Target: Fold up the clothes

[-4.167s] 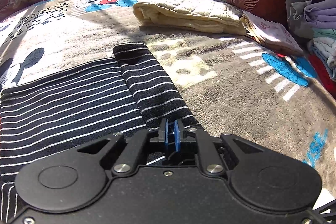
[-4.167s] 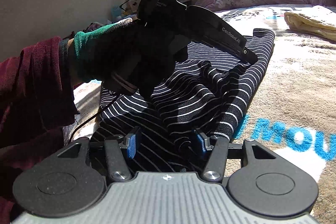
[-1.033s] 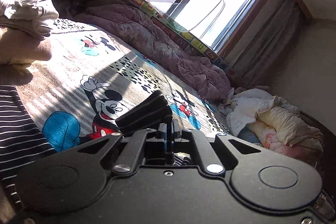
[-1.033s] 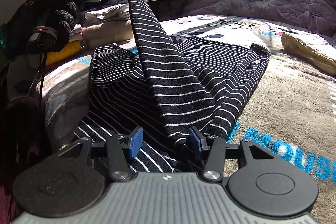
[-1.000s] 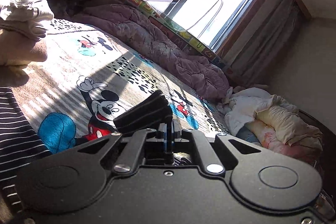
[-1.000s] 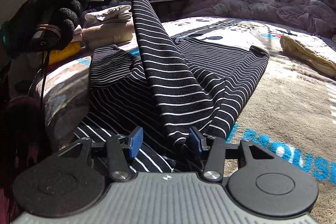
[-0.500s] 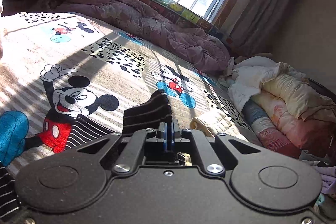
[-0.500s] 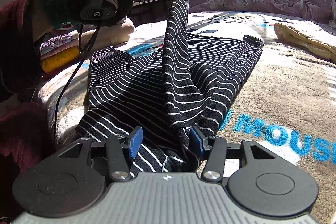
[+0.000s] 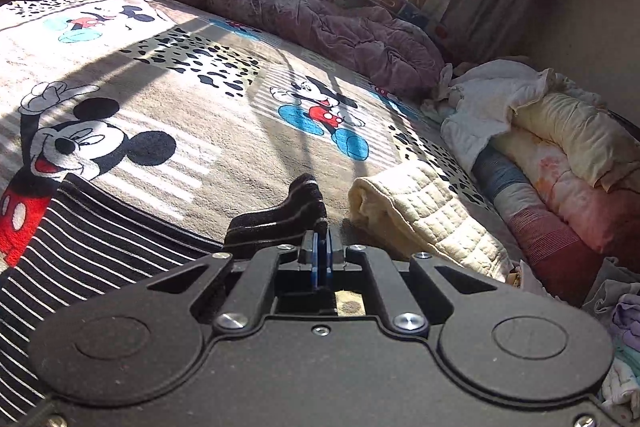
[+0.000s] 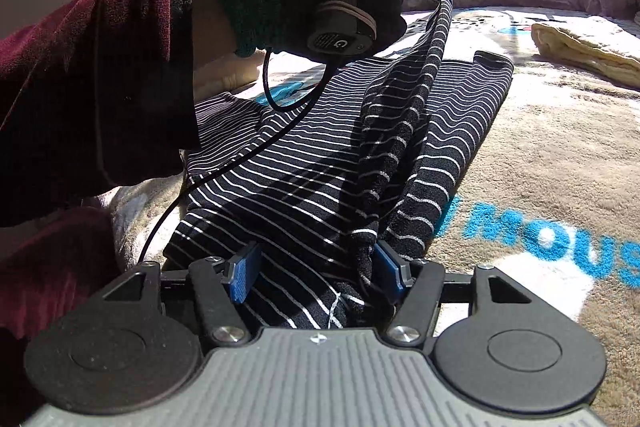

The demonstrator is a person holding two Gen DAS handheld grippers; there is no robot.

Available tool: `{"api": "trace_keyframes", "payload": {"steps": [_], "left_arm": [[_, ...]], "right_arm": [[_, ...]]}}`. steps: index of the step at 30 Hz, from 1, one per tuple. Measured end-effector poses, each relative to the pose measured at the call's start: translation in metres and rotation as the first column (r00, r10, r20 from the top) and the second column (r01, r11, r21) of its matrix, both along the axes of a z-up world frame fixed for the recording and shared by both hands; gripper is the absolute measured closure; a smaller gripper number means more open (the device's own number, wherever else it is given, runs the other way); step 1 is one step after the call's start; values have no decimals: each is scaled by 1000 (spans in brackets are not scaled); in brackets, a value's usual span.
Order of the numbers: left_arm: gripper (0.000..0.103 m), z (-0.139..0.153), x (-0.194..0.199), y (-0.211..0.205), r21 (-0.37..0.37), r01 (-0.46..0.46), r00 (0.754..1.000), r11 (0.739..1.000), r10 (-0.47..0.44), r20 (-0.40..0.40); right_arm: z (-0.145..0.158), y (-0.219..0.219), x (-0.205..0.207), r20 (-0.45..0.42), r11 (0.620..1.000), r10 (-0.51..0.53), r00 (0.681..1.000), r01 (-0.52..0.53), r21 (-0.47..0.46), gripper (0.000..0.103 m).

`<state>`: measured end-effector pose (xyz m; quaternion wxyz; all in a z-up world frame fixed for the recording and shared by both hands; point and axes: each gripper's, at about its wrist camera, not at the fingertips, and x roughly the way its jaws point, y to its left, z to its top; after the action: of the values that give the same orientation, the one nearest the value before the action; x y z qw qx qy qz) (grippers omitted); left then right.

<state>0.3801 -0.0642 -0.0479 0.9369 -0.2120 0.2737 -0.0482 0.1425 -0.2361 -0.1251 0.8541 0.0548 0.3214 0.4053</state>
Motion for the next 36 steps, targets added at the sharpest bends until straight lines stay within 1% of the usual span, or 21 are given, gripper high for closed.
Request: {"api": "trace_keyframes", "payload": {"steps": [2,5,11,16,18,20,22,23,24,25,26,28,31,33,36], "left_arm": [[102,-5,5,-6,15,12,1000,1000,-12,-9],[102,-14,14,-16,49,36,999,998,-35,-32],[102,-32,28,-34,111,70,995,991,-62,-73],[102,-41,33,-46,210,74,993,975,-52,-110],[102,-42,33,-49,226,78,993,971,-56,-104],[102,-43,35,-54,263,81,992,961,-52,-115],[101,-47,39,-61,297,103,988,949,-63,-143],[93,-53,45,-65,313,130,980,941,-74,-185],[77,-58,50,-69,327,157,971,932,-85,-225],[67,-57,50,-68,305,172,969,936,-105,-225],[55,-55,49,-66,283,187,967,941,-125,-224],[54,-43,41,-59,247,172,970,953,-120,-213],[53,-20,17,-34,184,148,982,972,-122,-146],[53,-6,-8,-6,147,119,989,982,-105,-103],[53,-1,-47,35,92,105,992,990,-98,-77]], "right_arm": [[-1,-4,3,-25,1000,0,1000,1,29,41],[-1,-5,3,-29,999,9,1000,-8,37,41],[-2,-10,4,-66,996,7,998,-2,87,41],[-3,-10,8,-70,996,11,997,-5,91,41],[-3,-10,7,-72,996,12,997,-6,93,41],[-3,-11,8,-72,996,13,997,-6,92,41],[-2,-11,9,-73,996,13,997,-6,92,41],[-2,-11,10,-73,996,13,997,-6,92,40],[-2,-11,10,-73,996,12,997,-6,92,40],[-2,-11,9,-73,996,13,997,-6,92,40],[-2,-11,8,-72,996,12,997,-6,92,40],[-1,-11,9,-72,996,9,997,-3,94,40],[2,-14,7,-74,995,2,997,5,99,40],[6,-16,5,-68,996,-2,998,9,92,41],[17,-28,-4,-36,998,-17,999,19,67,41]]}}
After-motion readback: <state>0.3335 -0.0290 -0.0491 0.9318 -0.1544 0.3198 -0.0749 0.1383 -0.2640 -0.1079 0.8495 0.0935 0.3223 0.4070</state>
